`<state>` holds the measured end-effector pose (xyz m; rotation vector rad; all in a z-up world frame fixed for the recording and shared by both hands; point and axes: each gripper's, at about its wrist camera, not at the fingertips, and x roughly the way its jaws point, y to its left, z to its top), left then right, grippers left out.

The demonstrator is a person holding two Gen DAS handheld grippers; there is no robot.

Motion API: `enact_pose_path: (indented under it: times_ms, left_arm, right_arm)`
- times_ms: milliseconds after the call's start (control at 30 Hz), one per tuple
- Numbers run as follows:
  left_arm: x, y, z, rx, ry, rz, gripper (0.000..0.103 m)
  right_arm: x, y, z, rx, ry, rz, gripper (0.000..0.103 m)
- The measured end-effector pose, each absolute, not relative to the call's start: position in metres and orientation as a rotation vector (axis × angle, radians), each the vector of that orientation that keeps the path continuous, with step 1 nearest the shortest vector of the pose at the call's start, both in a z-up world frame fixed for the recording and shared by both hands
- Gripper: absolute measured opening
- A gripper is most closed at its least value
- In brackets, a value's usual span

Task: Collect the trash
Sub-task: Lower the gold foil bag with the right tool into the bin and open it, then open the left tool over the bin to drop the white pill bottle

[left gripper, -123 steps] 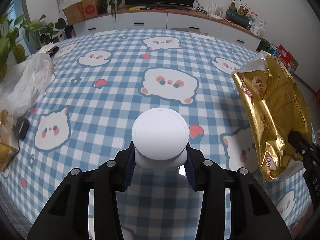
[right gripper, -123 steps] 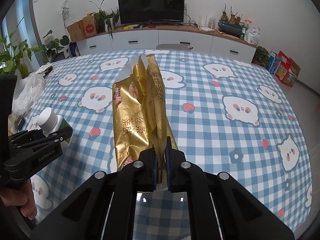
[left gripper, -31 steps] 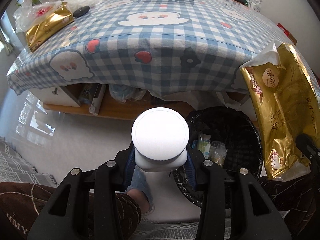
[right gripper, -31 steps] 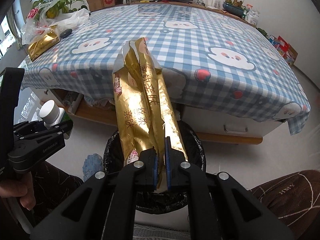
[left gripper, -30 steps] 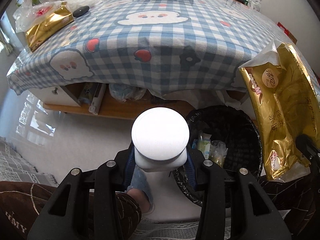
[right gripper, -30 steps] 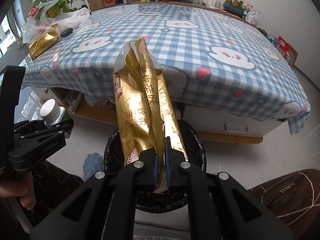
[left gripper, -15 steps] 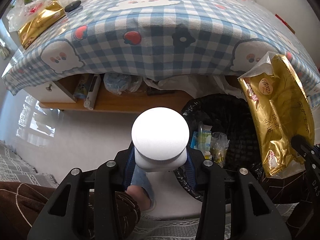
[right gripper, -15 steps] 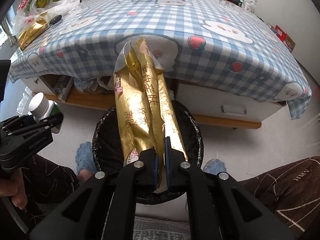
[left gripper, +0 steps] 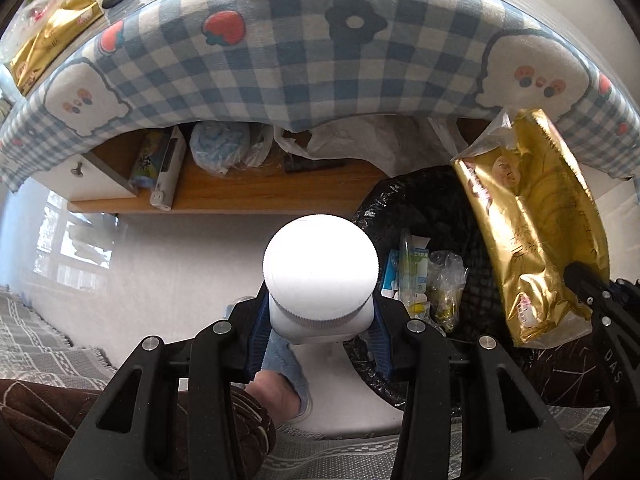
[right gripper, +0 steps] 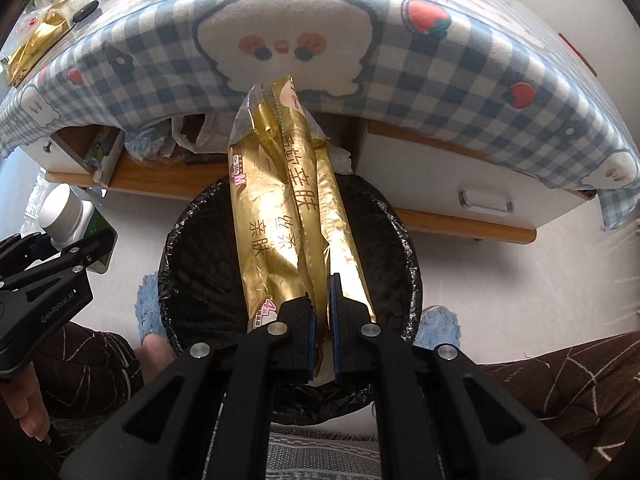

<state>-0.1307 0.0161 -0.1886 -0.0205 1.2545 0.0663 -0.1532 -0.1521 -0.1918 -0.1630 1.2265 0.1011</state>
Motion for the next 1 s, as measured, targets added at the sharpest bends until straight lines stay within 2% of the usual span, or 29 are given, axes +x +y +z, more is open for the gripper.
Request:
enact_pose_path:
  times_ms: [67, 167, 333, 400, 667, 800, 1000]
  left_arm:
    - [-0.131, 0.014, -0.188, -0.019, 1.250, 0.064, 0.042]
    - [-0.131, 0.014, -0.190, -0.027, 1.252, 0.067, 0.042]
    - [-0.132, 0.007, -0.188, -0.034, 1.244, 0.060, 0.042]
    - [-0.133, 0.003, -0.187, -0.035, 1.239, 0.053, 0.042]
    - [-0.131, -0.022, -0.192, -0.035, 1.239, 0.023, 0.042]
    - [-0.128, -0.038, -0.193, -0.041, 1.241, 0.001, 0.042]
    - [-0.122, -0.063, -0.192, -0.050, 1.243, -0.025, 0.042]
  right_arm:
    - [-0.154, -0.151, -0.193, -0.158, 1.228, 0.114, 0.005]
    - [-0.155, -0.147, -0.191, -0.163, 1.212, 0.114, 0.013]
    - [-0.155, -0.149, -0.182, -0.155, 1.178, 0.114, 0.039]
    - [-0.155, -0.151, -0.179, -0.158, 1.163, 0.105, 0.054]
    - [-0.148, -0.181, -0.173, -0.168, 1.148, 0.045, 0.086]
    - [-0.143, -0.207, -0.175, -0.150, 1.161, -0.011, 0.091]
    - [-0.138, -0.243, -0.172, -0.172, 1.172, -0.074, 0.092]
